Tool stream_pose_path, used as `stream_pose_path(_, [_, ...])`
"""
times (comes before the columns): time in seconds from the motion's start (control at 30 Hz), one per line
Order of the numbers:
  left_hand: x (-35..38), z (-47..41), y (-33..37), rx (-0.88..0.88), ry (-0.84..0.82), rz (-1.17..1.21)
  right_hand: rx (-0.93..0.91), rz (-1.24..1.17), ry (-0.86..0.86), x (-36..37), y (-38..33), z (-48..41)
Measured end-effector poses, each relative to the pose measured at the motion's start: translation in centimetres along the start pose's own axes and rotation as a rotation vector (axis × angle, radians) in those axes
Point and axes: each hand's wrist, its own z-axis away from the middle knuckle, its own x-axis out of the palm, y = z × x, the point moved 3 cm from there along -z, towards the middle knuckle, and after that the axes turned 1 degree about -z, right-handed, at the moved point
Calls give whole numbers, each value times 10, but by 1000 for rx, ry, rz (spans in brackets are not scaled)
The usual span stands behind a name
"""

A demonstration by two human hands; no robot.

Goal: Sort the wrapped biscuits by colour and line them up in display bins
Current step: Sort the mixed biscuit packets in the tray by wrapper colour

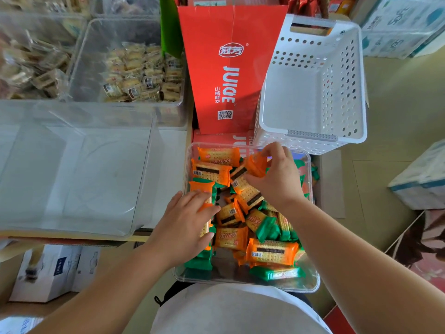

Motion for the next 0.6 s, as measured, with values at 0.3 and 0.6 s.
stream_pose_path(0.3, [-18, -22, 3, -64, 143, 237, 98, -155, 88, -35, 7, 6])
stream_pose_path(0.6, [-52, -37, 20, -72, 82, 604, 0, -470, -472, -39, -34, 37])
